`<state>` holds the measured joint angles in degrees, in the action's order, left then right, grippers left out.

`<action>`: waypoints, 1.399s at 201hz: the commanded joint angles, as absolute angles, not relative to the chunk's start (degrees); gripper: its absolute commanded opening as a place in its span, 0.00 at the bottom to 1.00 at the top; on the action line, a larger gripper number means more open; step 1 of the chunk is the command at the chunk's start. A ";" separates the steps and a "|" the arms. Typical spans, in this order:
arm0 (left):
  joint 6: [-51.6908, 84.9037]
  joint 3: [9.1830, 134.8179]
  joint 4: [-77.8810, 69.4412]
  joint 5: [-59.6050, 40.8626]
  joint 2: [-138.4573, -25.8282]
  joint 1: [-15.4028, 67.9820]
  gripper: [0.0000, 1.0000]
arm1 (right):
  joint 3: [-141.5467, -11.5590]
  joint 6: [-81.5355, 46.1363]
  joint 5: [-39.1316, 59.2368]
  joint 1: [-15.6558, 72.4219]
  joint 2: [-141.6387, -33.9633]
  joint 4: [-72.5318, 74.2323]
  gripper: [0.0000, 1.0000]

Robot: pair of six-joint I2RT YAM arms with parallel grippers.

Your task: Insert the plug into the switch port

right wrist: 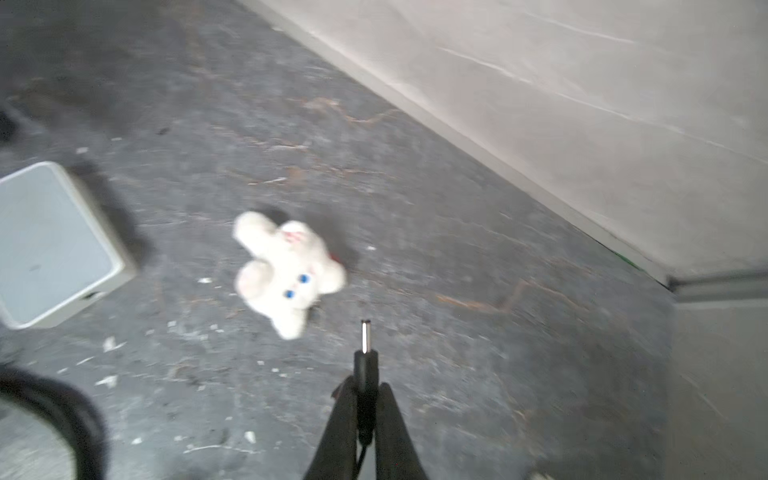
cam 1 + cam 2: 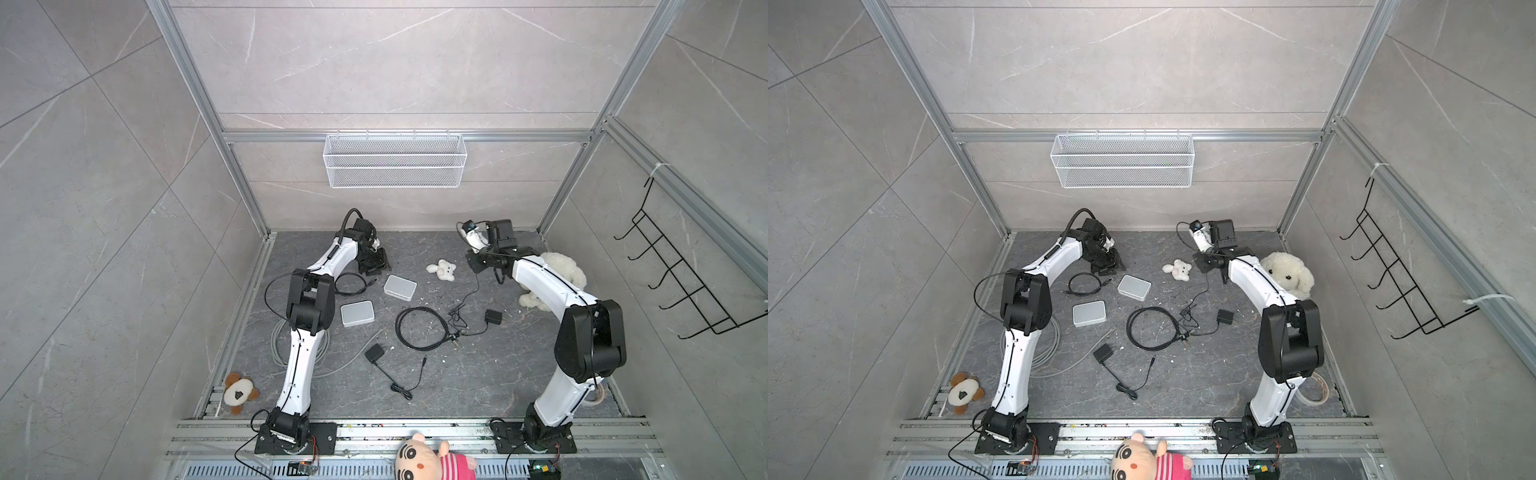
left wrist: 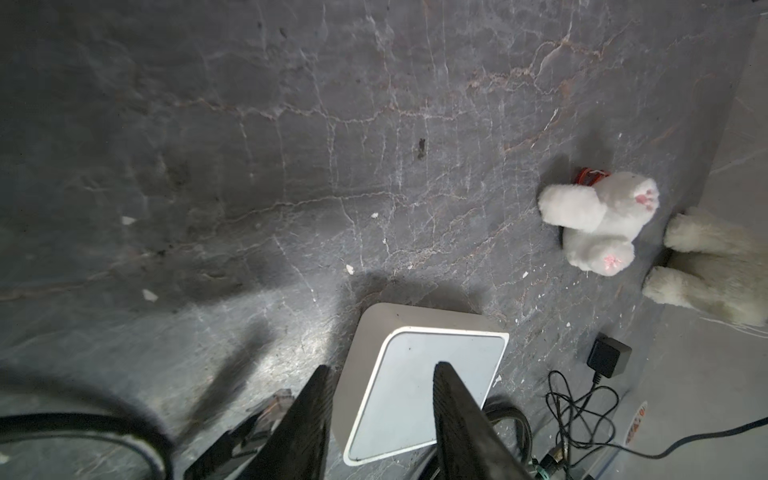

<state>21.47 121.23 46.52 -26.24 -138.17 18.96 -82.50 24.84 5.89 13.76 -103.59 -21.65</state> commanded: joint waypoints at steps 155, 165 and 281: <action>5.94 123.78 51.11 -35.58 -143.70 18.65 0.51 | -98.55 39.90 28.47 20.55 -128.48 -40.19 0.13; 5.69 124.22 51.15 -35.51 -143.84 18.63 0.51 | -99.31 40.07 28.13 20.75 -129.22 -40.47 0.13; 4.04 125.79 52.88 -36.82 -145.28 18.72 0.52 | -100.31 39.20 26.38 21.63 -131.40 -37.62 0.13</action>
